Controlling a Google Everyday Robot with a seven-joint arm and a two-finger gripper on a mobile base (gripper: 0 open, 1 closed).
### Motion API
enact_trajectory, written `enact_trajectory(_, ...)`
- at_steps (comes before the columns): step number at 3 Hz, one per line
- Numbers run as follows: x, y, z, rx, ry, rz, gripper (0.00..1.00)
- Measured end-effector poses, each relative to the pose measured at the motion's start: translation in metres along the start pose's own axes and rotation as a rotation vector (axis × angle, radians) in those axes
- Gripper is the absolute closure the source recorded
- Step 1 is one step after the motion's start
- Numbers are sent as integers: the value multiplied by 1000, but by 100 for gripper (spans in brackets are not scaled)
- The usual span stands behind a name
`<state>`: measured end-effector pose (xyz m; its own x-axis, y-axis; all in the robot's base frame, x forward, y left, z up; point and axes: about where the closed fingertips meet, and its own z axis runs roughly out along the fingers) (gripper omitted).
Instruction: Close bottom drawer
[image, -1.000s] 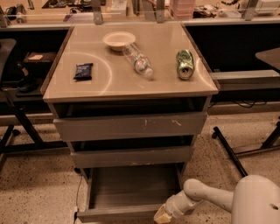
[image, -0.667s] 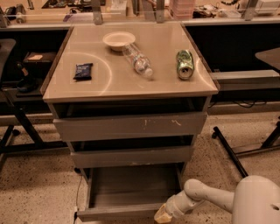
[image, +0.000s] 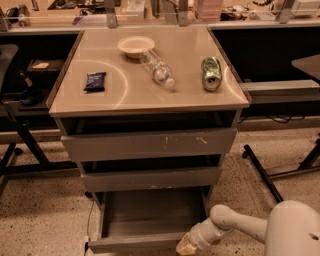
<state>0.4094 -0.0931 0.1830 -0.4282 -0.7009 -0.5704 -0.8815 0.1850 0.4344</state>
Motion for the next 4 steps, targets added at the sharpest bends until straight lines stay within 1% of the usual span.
enact_trajectory(1, 0, 0, 0, 0, 0, 0, 12)
enact_trajectory(2, 0, 0, 0, 0, 0, 0, 0)
enact_trajectory(3, 0, 0, 0, 0, 0, 0, 0)
enact_trajectory(4, 0, 0, 0, 0, 0, 0, 18)
